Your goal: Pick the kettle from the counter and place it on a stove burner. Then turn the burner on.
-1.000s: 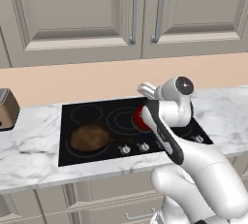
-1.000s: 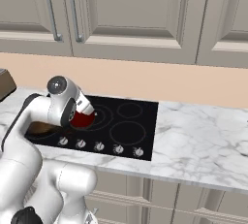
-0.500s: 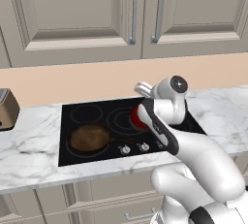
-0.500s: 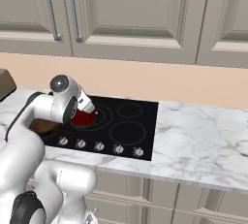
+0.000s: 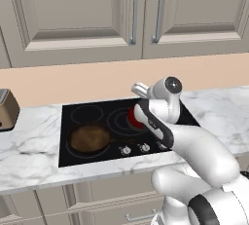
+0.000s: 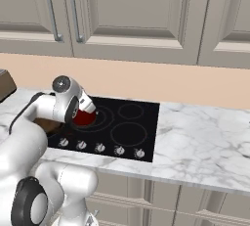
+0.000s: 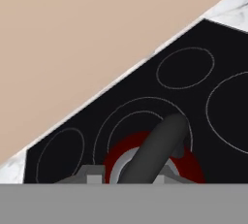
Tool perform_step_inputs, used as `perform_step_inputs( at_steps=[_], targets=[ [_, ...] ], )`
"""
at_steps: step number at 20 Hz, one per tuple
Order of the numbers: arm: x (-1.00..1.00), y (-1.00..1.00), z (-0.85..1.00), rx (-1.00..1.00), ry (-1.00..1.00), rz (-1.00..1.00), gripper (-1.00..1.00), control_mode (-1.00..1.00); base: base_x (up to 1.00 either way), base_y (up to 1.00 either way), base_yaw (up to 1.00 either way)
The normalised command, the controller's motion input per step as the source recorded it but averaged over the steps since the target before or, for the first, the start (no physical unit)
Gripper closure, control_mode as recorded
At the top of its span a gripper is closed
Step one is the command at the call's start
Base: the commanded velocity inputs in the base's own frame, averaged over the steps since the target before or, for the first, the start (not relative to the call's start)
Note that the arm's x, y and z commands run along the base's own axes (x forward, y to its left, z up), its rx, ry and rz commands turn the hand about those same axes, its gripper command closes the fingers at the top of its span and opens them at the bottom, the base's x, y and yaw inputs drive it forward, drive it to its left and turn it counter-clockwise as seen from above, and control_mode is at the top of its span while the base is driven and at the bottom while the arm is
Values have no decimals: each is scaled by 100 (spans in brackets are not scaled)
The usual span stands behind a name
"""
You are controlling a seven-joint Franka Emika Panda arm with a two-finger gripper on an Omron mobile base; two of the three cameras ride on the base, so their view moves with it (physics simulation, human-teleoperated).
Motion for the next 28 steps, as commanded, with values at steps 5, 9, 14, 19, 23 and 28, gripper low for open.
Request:
perform_step_inputs(
  at_steps=[5,9,14,19,23,28],
  targets=[
    [15,9,0,0,6,0,100,-100,0,0,0],
    [15,6,-3,0,6,0,100,-100,0,0,0],
    [21,3,-6,0,1,0,100,-100,0,0,0],
    [22,0,-9,0,0,0,100,-100,0,0,0],
    [20,0,-12,0,0,0,100,-100,0,0,0],
    [18,0,-11,0,0,0,100,-100,0,0,0]
  ],
)
